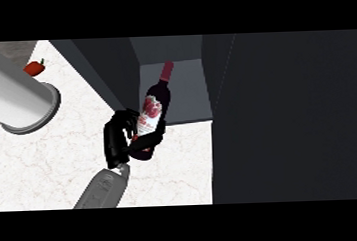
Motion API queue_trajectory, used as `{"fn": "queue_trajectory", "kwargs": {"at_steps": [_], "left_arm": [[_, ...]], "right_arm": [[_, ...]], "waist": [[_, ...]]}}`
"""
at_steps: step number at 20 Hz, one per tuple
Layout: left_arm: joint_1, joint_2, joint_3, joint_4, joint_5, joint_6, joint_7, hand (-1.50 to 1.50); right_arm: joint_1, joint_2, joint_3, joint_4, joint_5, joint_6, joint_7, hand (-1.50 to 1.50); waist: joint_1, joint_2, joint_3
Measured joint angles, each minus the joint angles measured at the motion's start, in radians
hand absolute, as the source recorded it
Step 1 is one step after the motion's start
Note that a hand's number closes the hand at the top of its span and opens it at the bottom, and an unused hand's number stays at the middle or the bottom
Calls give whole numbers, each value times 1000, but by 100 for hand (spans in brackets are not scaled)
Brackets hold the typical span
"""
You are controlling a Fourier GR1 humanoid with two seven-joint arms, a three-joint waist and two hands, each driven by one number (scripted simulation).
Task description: Pick up the wine, place it into the cabinet and close the cabinet
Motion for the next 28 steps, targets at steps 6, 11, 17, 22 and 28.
{"fn": "queue_trajectory", "kwargs": {"at_steps": [6,11,17,22,28], "left_arm": [[2,-19,13,-5,16,54,-1,150],[-3,5,-21,21,-42,102,-3,150],[-8,40,-72,47,-125,137,27,150],[-21,32,-96,73,-171,166,77,150],[-43,-1,-112,104,-205,190,167,150]], "right_arm": [[-2,0,5,3,-6,8,-2,-150],[-12,-2,13,7,-10,15,1,-150],[-19,2,28,10,-15,20,2,-150],[-25,-1,23,12,-19,29,-2,-150],[-21,-5,17,14,-27,39,-8,-150]], "waist": [[-9,6,-2],[-17,9,-3],[-32,10,-2],[-36,12,-2],[-39,13,-2]]}}
